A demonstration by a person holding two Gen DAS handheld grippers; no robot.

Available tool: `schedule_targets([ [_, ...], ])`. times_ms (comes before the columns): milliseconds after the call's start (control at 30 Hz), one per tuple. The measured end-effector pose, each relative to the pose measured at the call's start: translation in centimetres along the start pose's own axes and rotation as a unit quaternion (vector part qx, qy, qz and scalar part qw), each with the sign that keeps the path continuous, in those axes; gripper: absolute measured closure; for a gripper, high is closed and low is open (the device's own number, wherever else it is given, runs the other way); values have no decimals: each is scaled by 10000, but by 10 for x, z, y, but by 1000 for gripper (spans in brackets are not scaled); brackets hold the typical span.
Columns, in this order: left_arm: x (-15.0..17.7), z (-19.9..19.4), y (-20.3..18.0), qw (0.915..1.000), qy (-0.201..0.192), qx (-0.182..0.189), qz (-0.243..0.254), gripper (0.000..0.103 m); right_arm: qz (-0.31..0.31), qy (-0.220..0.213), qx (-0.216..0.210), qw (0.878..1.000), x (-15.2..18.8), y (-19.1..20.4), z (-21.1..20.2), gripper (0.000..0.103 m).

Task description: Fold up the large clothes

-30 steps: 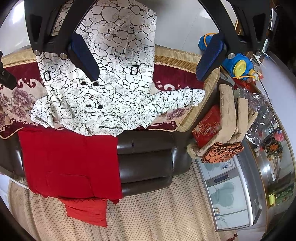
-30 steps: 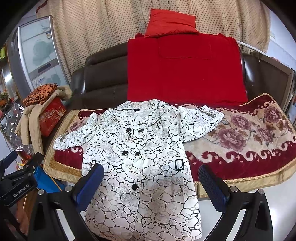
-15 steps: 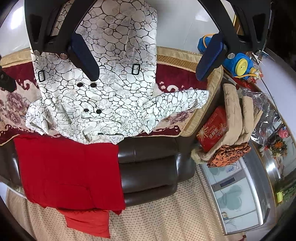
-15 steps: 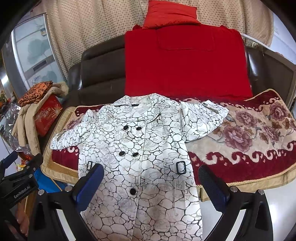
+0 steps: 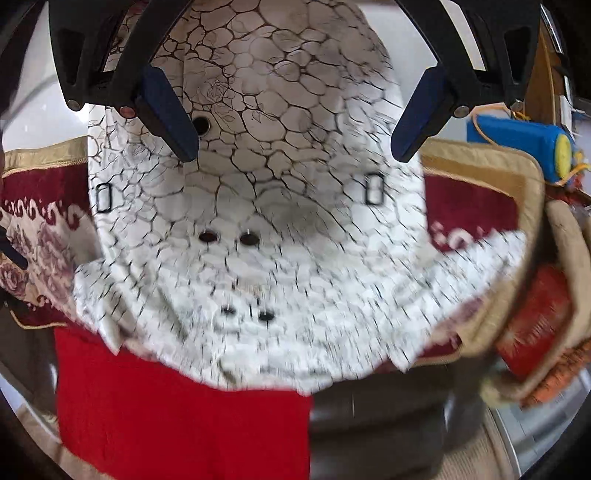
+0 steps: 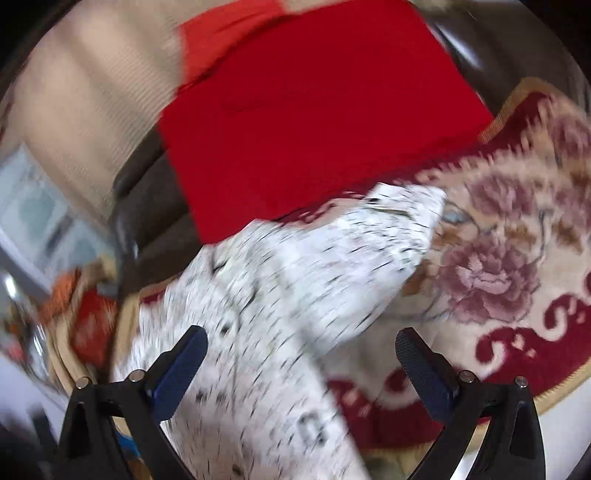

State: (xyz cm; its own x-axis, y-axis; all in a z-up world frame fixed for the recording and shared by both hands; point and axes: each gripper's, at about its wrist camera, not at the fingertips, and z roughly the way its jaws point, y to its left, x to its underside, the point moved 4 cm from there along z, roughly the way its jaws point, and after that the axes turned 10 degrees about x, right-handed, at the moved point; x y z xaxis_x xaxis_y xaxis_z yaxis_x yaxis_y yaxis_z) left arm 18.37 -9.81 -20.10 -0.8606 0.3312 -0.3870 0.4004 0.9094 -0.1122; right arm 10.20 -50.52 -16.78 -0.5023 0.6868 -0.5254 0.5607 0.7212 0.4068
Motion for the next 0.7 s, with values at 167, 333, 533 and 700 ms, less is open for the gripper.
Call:
schedule_targets([
  [167, -7, 23, -2, 9993, 210, 274, -121, 0, 1185, 198, -81, 9927, -41, -75, 74, 0],
  [333, -13, 35, 0, 9990, 321, 297, -58, 0, 2053, 500, -144, 9773, -69, -112, 147, 8],
  [533, -24, 35, 19, 9994, 131, 263, -173, 0, 2210, 579, 229, 9733, -88, -103, 196, 41],
  [700, -26, 25, 45, 9993, -141, 153, -298, 0, 1735, 171, 294, 9842, -100, -63, 175, 95],
])
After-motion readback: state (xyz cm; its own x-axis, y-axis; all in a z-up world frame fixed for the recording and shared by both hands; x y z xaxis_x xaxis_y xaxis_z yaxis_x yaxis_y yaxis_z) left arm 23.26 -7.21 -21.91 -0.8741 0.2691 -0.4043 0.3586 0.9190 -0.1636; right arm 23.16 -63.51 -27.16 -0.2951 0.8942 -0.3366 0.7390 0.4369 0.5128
